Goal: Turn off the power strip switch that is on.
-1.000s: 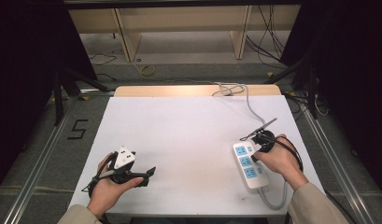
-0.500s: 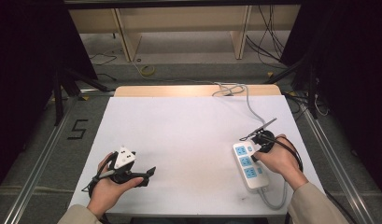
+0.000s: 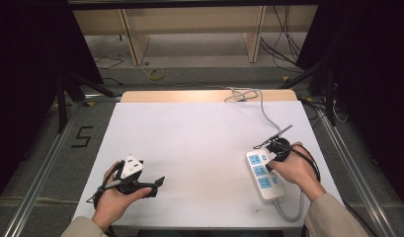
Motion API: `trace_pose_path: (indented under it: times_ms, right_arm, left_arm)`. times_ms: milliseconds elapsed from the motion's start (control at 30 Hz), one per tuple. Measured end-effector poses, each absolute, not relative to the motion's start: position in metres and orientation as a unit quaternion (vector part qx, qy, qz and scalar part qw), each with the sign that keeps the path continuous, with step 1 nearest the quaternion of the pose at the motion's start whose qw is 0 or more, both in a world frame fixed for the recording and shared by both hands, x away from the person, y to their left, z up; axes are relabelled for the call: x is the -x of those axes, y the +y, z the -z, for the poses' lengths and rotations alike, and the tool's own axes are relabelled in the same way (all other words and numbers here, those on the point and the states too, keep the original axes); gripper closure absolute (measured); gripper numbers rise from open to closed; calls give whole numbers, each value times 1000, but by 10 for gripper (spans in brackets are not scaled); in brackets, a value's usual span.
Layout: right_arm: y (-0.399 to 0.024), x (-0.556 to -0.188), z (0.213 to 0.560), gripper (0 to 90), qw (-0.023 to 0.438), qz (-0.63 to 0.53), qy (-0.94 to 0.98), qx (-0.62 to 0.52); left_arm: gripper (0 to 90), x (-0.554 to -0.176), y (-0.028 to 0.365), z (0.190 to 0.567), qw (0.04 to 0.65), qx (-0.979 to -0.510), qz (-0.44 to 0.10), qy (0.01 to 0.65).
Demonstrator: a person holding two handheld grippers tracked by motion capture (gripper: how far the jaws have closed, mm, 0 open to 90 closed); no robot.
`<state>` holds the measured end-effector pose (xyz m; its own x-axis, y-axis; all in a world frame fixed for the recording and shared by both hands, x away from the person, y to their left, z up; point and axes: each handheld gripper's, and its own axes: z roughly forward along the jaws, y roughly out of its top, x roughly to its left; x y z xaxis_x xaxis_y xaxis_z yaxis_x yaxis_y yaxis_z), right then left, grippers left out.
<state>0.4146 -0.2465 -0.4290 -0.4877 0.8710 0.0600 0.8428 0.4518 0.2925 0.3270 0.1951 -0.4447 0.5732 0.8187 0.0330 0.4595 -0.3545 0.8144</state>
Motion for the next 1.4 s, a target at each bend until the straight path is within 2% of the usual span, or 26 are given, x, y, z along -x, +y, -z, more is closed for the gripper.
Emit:
trace_pose_path:
  times_ms: [700,1400]
  right_arm:
    - [-247,-414,426,900,50,-144,851,-503]
    - [-249,-412,420,900,70,-168,849,-496]
  left_arm:
    - [88,-327,195,445,400,-792,-224,404]
    - [89,-327,195,445,401,-791,-224,404]
